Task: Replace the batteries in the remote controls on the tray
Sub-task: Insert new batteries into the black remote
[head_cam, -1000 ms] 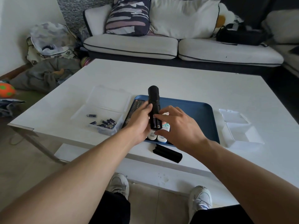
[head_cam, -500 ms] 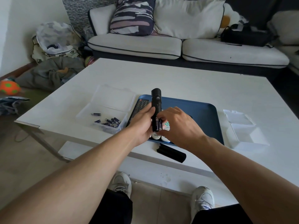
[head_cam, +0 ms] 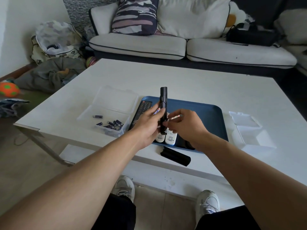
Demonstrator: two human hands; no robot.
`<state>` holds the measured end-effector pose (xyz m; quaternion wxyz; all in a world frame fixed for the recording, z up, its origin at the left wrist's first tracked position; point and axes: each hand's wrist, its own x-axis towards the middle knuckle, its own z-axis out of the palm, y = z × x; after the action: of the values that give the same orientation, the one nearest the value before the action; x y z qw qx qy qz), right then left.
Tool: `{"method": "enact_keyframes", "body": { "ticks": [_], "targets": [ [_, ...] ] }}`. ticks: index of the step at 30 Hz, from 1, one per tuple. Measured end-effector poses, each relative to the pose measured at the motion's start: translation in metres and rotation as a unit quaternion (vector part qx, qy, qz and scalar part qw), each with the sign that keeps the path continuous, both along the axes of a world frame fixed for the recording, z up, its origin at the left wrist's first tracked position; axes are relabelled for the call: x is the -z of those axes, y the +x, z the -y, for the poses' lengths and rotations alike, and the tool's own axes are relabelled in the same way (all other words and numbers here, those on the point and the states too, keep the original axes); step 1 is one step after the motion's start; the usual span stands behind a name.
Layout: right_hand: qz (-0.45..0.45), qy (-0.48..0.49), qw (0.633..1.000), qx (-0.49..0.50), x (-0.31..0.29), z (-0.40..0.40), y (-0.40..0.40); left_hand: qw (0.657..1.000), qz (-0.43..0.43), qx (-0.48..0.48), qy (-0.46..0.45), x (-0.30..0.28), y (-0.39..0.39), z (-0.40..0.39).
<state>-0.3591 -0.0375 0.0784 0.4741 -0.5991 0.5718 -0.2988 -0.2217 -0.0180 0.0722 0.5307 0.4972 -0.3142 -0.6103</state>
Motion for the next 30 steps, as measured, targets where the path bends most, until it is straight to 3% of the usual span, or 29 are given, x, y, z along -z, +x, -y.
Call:
{"method": "enact_keyframes", "body": {
  "ticks": [5,8,10,12,13,15,17,18,22,30],
  "targets": [
    [0.127,0.093,0.986,0.050,-0.007,0.008,0.000,0.999,-0.026,-0.027,0.022,-0.001,0.001,0.005],
    [0.310,0.215,0.923,0.077,-0.017,0.005,-0.004,0.997,-0.045,-0.044,0.052,-0.003,0.006,0.007],
    [0.355,0.267,0.895,0.051,-0.019,0.003,-0.005,0.996,-0.052,-0.037,0.067,-0.005,0.008,0.007],
    [0.319,0.260,0.911,0.016,-0.017,0.002,-0.002,0.995,-0.066,-0.027,0.074,-0.006,0.008,0.007],
    [0.262,0.225,0.938,0.005,-0.018,0.001,0.000,0.994,-0.070,-0.023,0.078,-0.007,0.008,0.006],
    [0.046,0.061,0.996,-0.038,-0.018,-0.003,0.000,0.994,-0.065,-0.011,0.086,-0.006,0.009,0.007],
    [-0.173,-0.140,0.970,-0.100,-0.015,-0.009,0.000,0.994,-0.057,0.001,0.096,-0.006,0.010,0.007],
    [-0.229,-0.194,0.946,-0.121,-0.014,-0.011,0.001,0.993,-0.056,0.002,0.102,-0.005,0.011,0.007],
    [-0.247,-0.217,0.933,-0.147,-0.010,-0.012,0.003,0.992,-0.049,0.005,0.114,-0.005,0.010,0.006],
    [-0.228,-0.188,0.942,-0.158,-0.010,-0.009,0.003,0.992,-0.056,0.053,0.095,-0.008,0.008,0.000]
  ]
}}
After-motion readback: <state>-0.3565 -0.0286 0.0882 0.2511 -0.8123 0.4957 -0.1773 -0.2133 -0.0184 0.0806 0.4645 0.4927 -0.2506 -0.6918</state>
